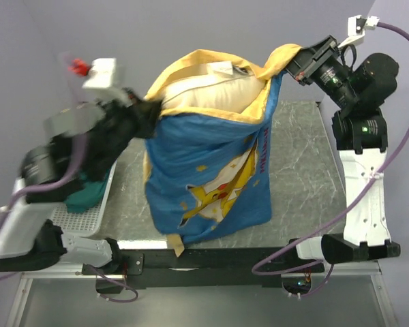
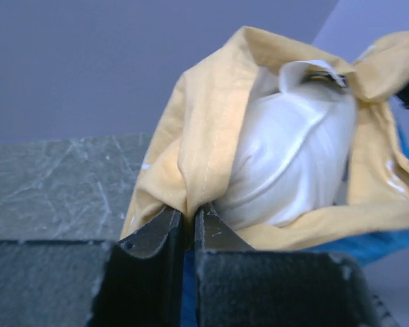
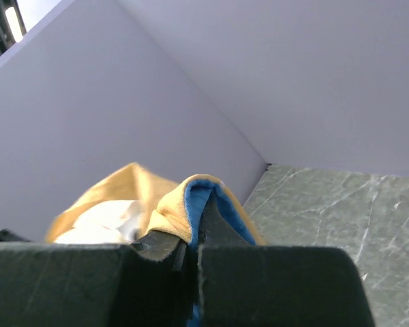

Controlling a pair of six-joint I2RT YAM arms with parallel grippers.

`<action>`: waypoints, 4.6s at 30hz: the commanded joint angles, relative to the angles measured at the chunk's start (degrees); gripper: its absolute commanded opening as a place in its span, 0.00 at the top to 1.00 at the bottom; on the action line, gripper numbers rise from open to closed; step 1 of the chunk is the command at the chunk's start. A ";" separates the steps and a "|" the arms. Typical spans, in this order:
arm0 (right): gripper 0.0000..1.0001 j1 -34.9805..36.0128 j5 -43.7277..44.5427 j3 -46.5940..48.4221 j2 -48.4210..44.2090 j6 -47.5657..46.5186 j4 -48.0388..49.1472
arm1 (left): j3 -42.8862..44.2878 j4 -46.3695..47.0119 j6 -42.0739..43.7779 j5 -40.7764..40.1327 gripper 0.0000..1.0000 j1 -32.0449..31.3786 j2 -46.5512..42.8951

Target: Put the pillow into the pillowcase

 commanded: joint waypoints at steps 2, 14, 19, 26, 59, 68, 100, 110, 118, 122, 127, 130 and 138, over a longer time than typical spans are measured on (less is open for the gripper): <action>1.00 -0.72 -2.89 4.75 4.55 2.78 2.26 | 2.12 4.18 1.71 26.57 0.83 24.50 6.86; 1.00 -3.35 -4.21 8.63 7.72 1.27 -0.47 | -3.91 12.70 -3.57 50.70 0.87 42.60 8.98; 1.00 -3.44 -7.19 9.07 7.38 2.68 0.40 | -8.87 14.13 -2.44 47.13 0.75 43.22 8.00; 1.00 -1.08 -13.17 -4.11 -2.47 3.91 7.70 | -13.61 18.07 -3.30 49.20 0.30 43.48 13.89; 0.17 26.10 40.16 -58.45 -31.30 -11.63 -6.88 | -57.12 31.43 -13.86 50.54 0.23 40.06 6.59; 0.09 6.94 25.71 -51.23 -12.01 -17.89 -1.74 | -48.53 30.31 -11.40 49.31 0.18 30.94 16.87; 1.00 -5.98 4.76 -17.04 36.50 0.12 9.72 | -19.09 16.24 -7.45 35.32 0.99 11.75 33.33; 1.00 -8.10 4.40 -7.65 14.59 8.73 8.67 | 2.02 14.29 -4.72 44.09 0.99 28.96 18.83; 1.00 -8.01 7.14 18.29 14.31 19.18 6.80 | 13.70 15.27 -3.75 43.93 0.99 37.40 11.88; 1.00 -5.73 3.45 33.34 21.94 23.16 4.29 | 18.19 14.92 -3.14 43.85 0.99 38.99 10.65; 1.00 -3.97 -3.85 27.90 28.99 28.50 14.33 | 21.72 16.84 -1.91 45.07 0.99 39.26 8.28; 1.00 -1.60 -9.29 31.37 35.74 29.92 14.56 | 20.75 19.04 -1.20 45.52 0.99 39.26 5.99; 1.00 -0.01 -16.07 38.51 45.96 41.08 26.85 | 21.46 25.10 -4.27 52.71 0.99 39.26 5.11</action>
